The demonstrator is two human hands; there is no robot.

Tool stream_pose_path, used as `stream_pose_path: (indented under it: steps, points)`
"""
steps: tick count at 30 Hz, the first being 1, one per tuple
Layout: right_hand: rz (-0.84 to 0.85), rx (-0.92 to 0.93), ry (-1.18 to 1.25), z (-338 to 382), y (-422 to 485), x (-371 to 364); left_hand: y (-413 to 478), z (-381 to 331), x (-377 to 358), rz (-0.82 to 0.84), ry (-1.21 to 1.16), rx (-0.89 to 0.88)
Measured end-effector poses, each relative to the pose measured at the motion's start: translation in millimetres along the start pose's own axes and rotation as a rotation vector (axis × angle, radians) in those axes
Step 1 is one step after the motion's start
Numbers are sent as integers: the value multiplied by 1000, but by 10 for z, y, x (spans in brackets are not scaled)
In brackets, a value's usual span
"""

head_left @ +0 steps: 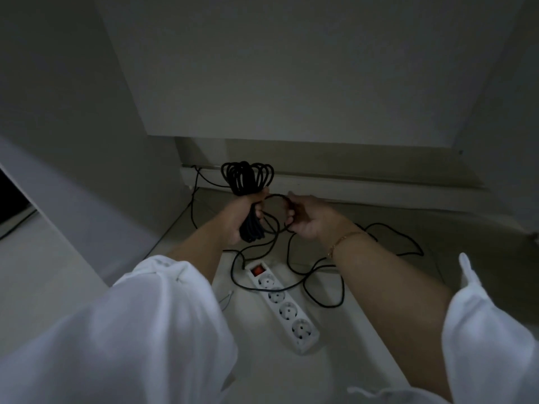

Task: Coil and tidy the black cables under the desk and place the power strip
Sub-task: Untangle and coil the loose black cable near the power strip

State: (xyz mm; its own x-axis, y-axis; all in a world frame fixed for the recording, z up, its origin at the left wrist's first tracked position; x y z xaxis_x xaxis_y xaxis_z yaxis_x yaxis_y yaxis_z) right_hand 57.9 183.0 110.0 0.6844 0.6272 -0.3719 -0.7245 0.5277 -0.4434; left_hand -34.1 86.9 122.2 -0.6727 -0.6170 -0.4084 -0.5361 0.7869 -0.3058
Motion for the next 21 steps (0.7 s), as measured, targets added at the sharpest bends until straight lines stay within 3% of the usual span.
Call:
stream_pose_path:
  steps: [7,14,21]
  points:
    - [28,216,-38,96,-125,-115,6,18,-46,-105,-29,-101]
    - [36,263,-29,94,-139,-38,24,18,-28,-193,-68,-148]
    - [-95,239,51,67,-85,33,-66,13,-122,-32,8,-73]
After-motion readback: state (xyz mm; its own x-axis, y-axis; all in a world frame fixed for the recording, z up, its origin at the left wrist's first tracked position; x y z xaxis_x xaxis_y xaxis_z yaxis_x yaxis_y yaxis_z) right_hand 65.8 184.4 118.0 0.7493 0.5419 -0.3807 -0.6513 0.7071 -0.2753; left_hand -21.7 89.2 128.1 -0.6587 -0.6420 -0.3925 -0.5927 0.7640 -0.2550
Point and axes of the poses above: each hand's wrist, its own y-axis towards the middle knuckle, its own x-axis out of the back of the hand, z = x × y, the point moved 2 cm from there along y, towards the middle knuckle, and after that the axes turned 11 degrees about -y, right-handed, at the moved point
